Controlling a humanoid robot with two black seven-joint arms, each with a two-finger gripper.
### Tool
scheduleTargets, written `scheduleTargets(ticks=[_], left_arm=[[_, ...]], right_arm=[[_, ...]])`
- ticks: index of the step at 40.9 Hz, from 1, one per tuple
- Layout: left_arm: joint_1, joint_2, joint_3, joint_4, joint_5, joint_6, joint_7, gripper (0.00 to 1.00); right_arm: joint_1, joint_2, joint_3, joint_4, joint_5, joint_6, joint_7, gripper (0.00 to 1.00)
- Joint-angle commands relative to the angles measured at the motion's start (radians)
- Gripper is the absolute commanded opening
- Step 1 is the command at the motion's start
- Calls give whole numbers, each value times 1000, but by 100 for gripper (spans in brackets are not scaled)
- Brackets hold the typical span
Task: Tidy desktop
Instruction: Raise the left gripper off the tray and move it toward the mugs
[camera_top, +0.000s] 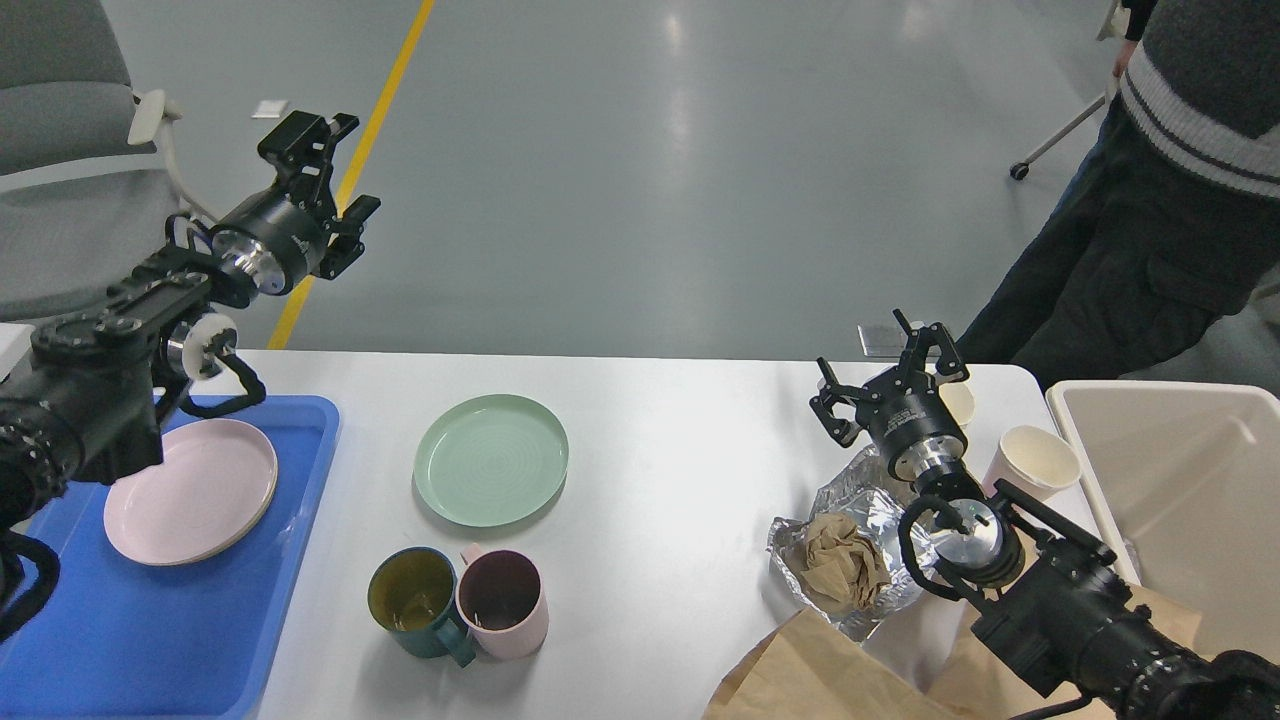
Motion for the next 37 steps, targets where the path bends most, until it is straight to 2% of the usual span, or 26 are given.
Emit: scheduleTargets(ticks=[1,6,7,10,17,20,23,24,27,32,37], left_arm=[[-124,4,276,-1,11,-6,0,97],[-234,-8,574,-4,72,-20,0,97],[-263,-13,668,-4,91,-42,0,97],[-306,-53,800,-5,115,-112,0,97],[-365,-71,918,-56,155,-276,0,97],[-406,-57,921,-180,155,-309,0,97],[-478,-36,947,-359,155,-316,0,97],[-538,-9,998,-470,154,-318,0,97],[-619,7,1111,-608,154,-318,0,97],[-719,6,1301,-735,155,-318,0,97],[-767,6,1372,-812,154,-319,0,97]], right_arm=[[0,0,-1,0,0,0,0,100],[0,0,-1,0,0,0,0,100],[0,0,0,0,0,0,0,100],[0,0,0,0,0,0,0,100],[0,1,-1,0,0,0,0,100],[0,1,0,0,0,0,0,100],[0,1,0,0,0,0,0,100],[0,1,0,0,0,0,0,100],[0,1,0,0,0,0,0,100],[0,1,0,0,0,0,0,100],[0,1,0,0,0,0,0,100]])
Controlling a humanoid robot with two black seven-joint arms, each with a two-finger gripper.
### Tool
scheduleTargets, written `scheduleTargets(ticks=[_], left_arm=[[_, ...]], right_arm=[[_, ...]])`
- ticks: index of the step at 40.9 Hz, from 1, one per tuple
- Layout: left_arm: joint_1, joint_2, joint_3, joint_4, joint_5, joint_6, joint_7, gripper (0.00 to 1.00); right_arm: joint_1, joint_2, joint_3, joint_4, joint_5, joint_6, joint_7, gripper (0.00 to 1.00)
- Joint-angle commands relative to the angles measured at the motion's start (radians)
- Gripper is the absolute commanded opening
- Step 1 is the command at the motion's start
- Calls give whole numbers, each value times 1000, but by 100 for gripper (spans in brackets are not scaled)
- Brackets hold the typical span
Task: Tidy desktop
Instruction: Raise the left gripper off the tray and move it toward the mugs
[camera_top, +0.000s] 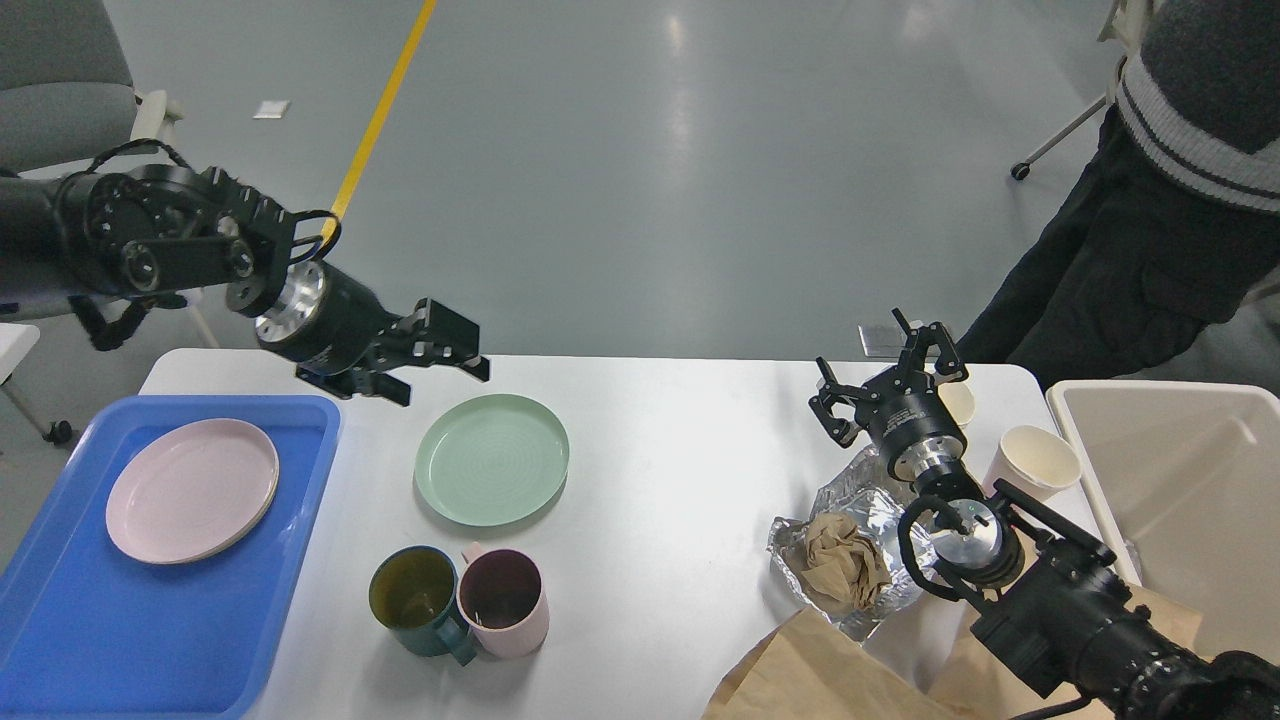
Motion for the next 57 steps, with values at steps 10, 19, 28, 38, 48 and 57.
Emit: scheduleTargets(ticks=[10,19,28,38,48,57], left_arm=[[-200,-9,229,-84,-1,-1,0,97],[-200,-55,227,-164,-9,-82,-2,97],[-195,-58,227,-163,-9,-82,-2,97],[-197,-62,226,-163,-9,-82,-2,97],[-197,-63,226,-163,-9,-82,-2,97],[-192,-63,226,-164,-9,-82,-2,97]], right_arm=[[1,0,-2,0,0,0,0,100],[1,0,0,0,0,0,0,100],[1,-2,0,0,1,1,0,100],[0,-2,0,1,0,3,0,100],[0,-2,0,0,0,3,0,100],[0,-2,0,0,0,3,0,100]])
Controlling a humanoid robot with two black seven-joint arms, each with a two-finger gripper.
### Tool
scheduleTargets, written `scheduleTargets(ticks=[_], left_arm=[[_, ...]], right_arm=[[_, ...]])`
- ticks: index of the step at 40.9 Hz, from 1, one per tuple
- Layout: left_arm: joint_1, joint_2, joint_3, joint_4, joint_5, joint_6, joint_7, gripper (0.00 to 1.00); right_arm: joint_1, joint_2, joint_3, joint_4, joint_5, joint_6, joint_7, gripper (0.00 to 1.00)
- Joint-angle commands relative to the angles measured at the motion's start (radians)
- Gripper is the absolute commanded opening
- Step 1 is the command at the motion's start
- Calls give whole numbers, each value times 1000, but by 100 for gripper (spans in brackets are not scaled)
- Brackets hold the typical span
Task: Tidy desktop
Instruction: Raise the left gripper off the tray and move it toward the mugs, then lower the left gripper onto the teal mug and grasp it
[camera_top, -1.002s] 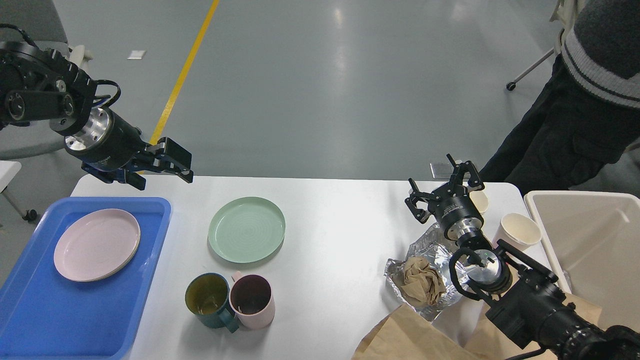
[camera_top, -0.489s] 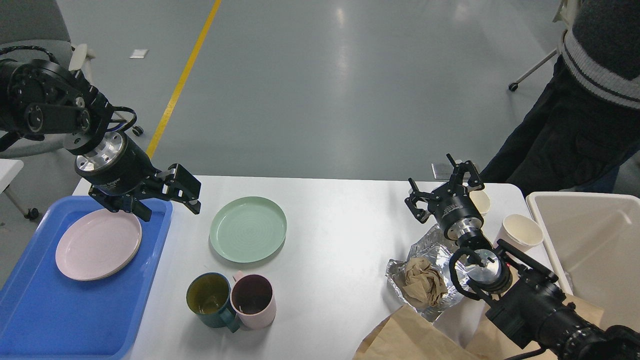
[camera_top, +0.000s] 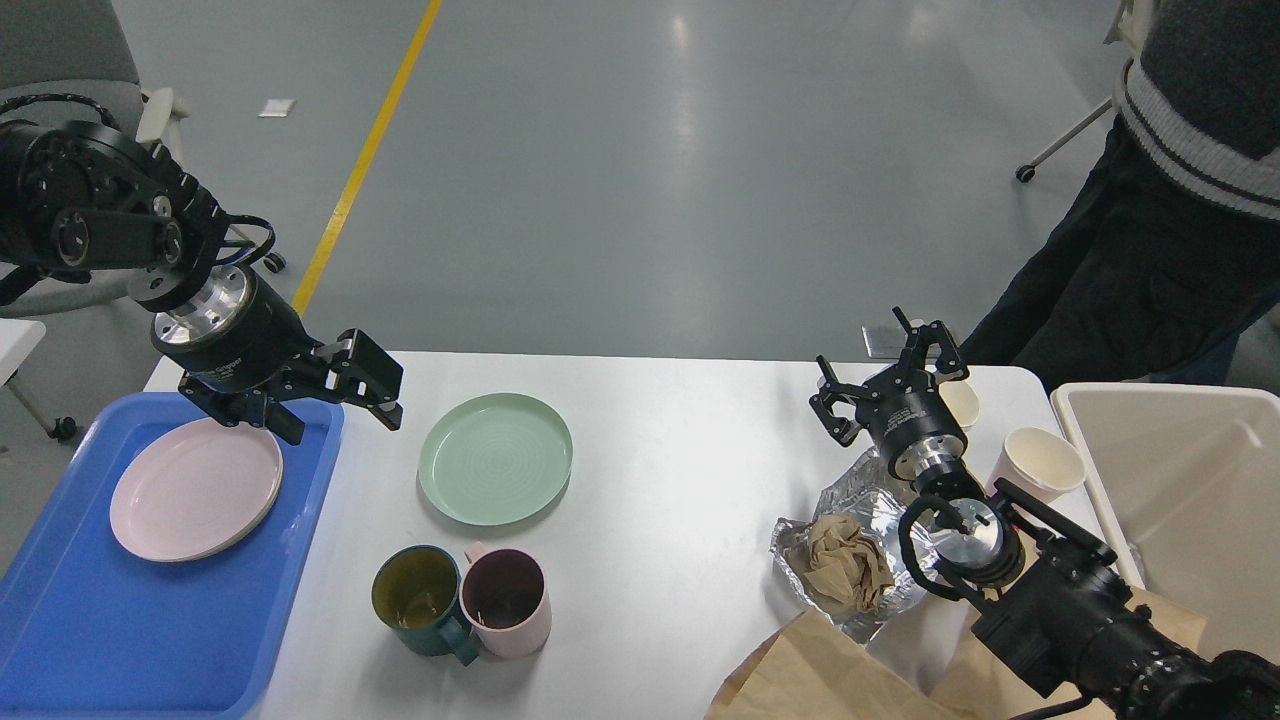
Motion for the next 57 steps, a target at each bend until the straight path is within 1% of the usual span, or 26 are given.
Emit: scheduleTargets(ticks=[1,27,30,31,32,35,38,41,44,47,49,52,57], left_arm=[[2,-4,-1,-1,0,0,0,97],[28,-18,-8,-1,0,-3,0,97],[34,-18,-8,-13,3,-32,-5,97],[42,-20,-9,-15,3,-52,-5,97],[66,-20,-11,-14,3,-96,-2,97],[123,-38,-9,-10,12,-161,1,97],[170,-90,1,-14,17,-170,3,97],[204,-104,14,-10,46,-149,29,97],[220,-107,15,-10,60,-104,78,97],[227,-105,15,-14,60,-39,136,97],[238,-104,15,-14,57,6,165,97],[256,-104,15,-14,57,67,182,97],[301,-105,15,-14,52,141,184,96]], right_arm=[[0,0,0,0,0,0,0,100],[0,0,0,0,0,1,0,100],[-1,0,0,0,0,1,0,100],[0,0,-1,0,0,1,0,100],[0,0,0,0,0,1,0,100],[0,0,0,0,0,3,0,100],[0,0,0,0,0,3,0,100],[0,0,0,0,0,3,0,100],[0,0,0,0,0,3,0,100],[0,0,-1,0,0,3,0,100],[0,0,0,0,0,3,0,100],[0,0,0,0,0,3,0,100],[0,0,0,0,0,3,0,100]])
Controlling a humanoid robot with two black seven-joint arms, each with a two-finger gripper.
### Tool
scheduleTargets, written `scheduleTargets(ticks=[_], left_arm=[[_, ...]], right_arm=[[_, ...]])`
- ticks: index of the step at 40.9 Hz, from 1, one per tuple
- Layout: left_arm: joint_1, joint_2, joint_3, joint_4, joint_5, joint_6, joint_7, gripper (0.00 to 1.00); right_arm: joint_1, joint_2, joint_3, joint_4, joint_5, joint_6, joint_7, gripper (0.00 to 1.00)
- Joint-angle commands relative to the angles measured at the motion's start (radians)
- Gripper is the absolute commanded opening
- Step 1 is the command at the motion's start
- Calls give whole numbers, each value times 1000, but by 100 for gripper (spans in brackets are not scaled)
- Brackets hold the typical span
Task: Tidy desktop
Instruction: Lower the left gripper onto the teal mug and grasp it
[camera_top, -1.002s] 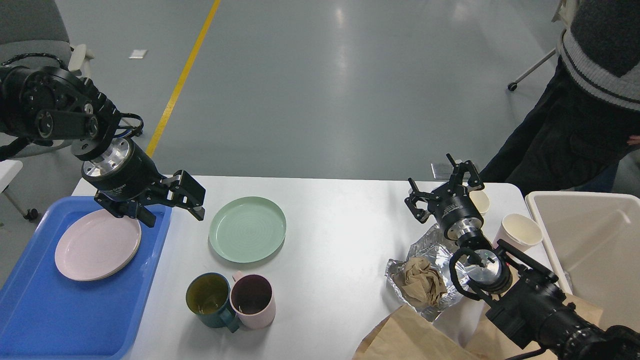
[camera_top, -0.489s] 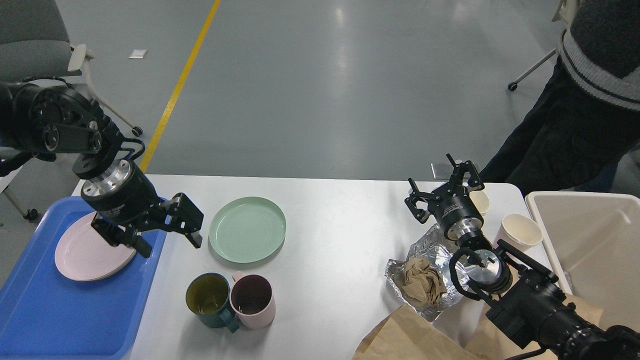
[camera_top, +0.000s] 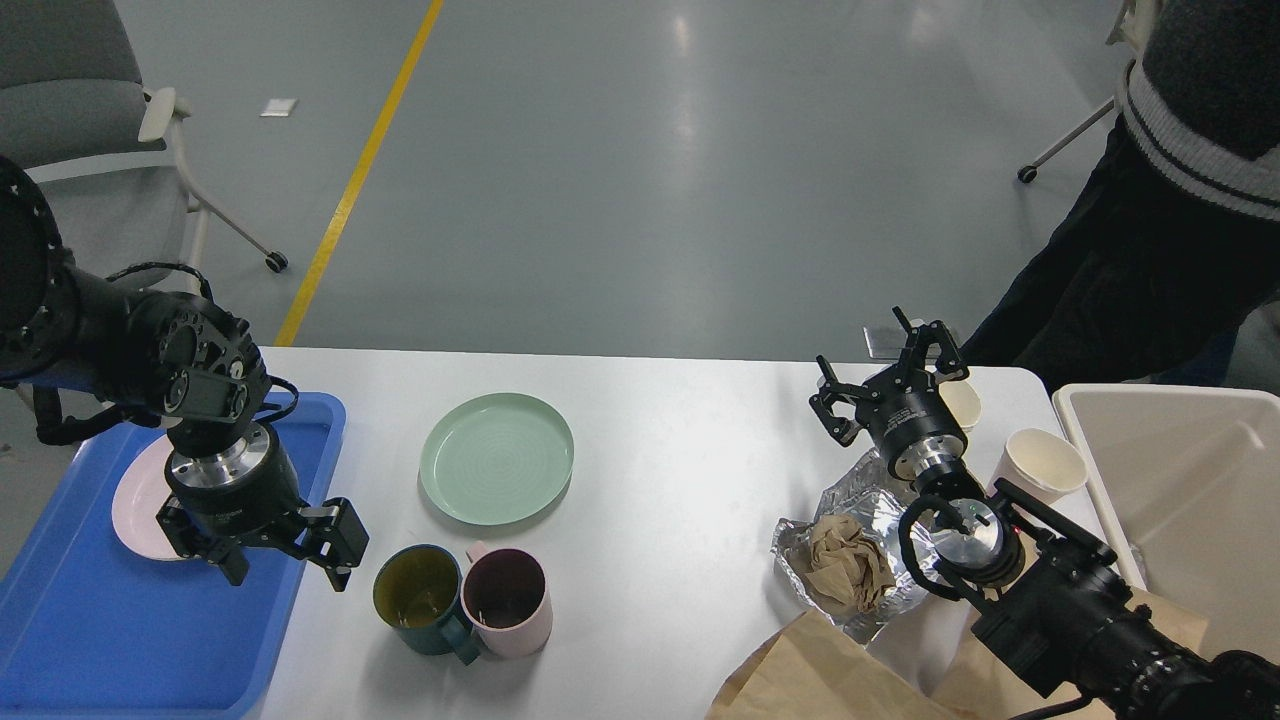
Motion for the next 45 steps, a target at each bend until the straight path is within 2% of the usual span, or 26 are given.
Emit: scheduleTargets(ticks=[1,4,14,20,27,35,45], left_arm=[[56,-1,-5,0,-11,99,8,96],[72,-3,-14,-1,-17,132,6,96],[96,-12,-59,-1,-45,156,6,96],[119,-11,-60,-1,-45,256,5,96],[164,-7,-68,0,-48,282,5,93],[205,-7,-99,0,-118,398,6,90],[245,-7,-121,2,-132,458,6,88]], right_arm=[[0,0,0,0,0,0,0,100],[0,0,0,0,2,0,0,100],[0,0,-1,0,0,0,0,100],[0,0,0,0,0,0,0,100],[0,0,-1,0,0,0,0,100],[0,0,0,0,0,0,0,100],[0,0,0,0,0,0,0,100]])
